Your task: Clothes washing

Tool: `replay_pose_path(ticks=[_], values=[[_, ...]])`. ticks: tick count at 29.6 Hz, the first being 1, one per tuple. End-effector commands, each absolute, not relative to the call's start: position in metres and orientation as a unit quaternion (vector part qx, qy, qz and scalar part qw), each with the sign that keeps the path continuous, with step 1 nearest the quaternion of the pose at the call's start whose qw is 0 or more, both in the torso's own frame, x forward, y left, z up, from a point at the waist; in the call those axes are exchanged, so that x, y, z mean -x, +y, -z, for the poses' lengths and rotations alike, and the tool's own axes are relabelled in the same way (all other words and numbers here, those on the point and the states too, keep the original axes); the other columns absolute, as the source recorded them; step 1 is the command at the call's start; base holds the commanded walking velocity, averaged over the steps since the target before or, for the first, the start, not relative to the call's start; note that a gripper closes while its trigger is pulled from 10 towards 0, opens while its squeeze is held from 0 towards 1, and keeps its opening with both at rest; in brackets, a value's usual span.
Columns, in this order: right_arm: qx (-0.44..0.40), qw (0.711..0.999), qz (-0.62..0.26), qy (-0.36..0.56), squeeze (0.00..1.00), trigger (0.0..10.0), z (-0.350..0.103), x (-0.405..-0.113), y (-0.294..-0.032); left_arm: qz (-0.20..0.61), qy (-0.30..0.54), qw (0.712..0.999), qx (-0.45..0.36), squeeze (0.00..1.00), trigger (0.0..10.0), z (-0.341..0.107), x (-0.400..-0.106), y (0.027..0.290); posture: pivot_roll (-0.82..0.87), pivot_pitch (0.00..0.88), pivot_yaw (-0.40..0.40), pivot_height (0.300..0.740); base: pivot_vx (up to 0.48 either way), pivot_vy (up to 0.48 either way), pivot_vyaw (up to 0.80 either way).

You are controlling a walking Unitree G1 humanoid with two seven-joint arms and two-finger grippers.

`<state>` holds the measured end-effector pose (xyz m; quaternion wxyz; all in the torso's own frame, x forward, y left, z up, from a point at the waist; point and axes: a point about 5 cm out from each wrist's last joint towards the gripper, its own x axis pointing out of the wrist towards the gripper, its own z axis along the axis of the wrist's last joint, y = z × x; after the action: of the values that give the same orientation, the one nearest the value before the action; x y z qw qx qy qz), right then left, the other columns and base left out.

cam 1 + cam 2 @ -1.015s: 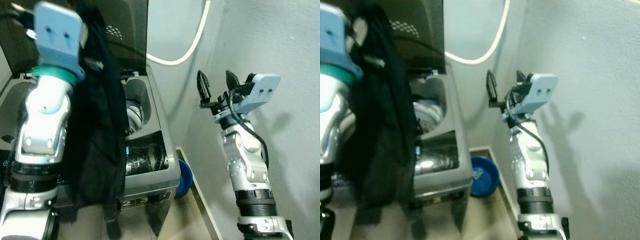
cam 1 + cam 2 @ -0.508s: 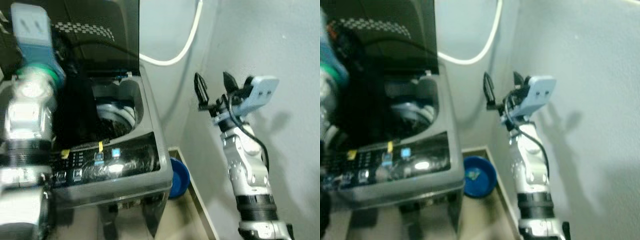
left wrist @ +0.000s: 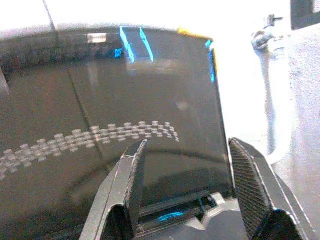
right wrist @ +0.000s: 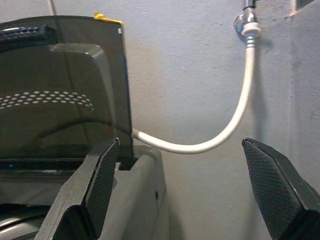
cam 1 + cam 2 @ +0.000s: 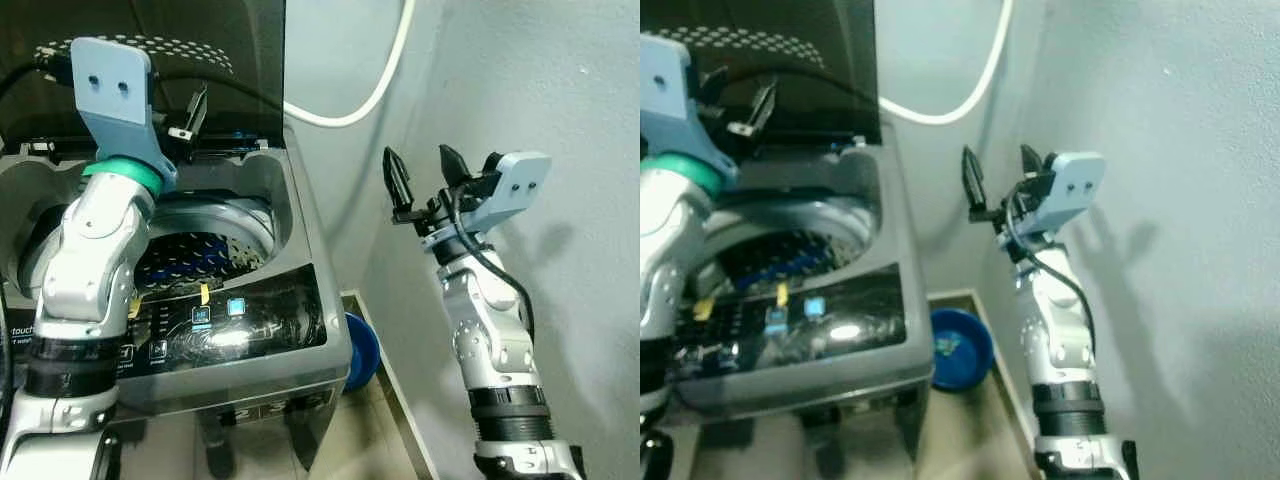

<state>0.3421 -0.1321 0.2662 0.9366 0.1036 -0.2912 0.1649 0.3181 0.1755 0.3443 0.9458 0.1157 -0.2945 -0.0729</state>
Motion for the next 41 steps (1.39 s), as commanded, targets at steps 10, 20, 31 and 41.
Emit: replay_pose_path(ticks=[10, 20, 31, 41], values=[[-0.115, 0.937, -0.184, -0.274, 0.0, 10.0, -0.261, -0.343, -0.127, 0.192, -0.363, 0.879, -0.242, 0.0, 10.0, -0.319, -0.274, 0.108, 0.1, 0.069, -0.034, 0.74, 0.0, 0.0, 0.0], [-0.109, 0.939, -0.179, -0.273, 0.0, 10.0, -0.26, -0.344, -0.123, -0.002, -0.345, 0.934, -0.098, 0.0, 10.0, -0.336, -0.309, 0.172, 0.1, 0.063, -0.032, 0.74, 0.0, 0.0, 0.0], [-0.1, 0.941, -0.168, -0.278, 0.0, 10.0, -0.262, -0.346, -0.125, -0.028, -0.333, 0.941, -0.061, 0.0, 10.0, -0.332, -0.31, 0.184, 0.09, 0.055, -0.038, 0.74, -0.185, 0.0, 0.0], [-0.091, 0.943, -0.164, -0.275, 0.0, 10.0, -0.262, -0.347, -0.126, -0.034, -0.333, 0.941, -0.052, 0.0, 10.0, -0.332, -0.313, 0.184, 0.09, 0.056, -0.041, 0.74, -0.386, 0.0, 0.0]])
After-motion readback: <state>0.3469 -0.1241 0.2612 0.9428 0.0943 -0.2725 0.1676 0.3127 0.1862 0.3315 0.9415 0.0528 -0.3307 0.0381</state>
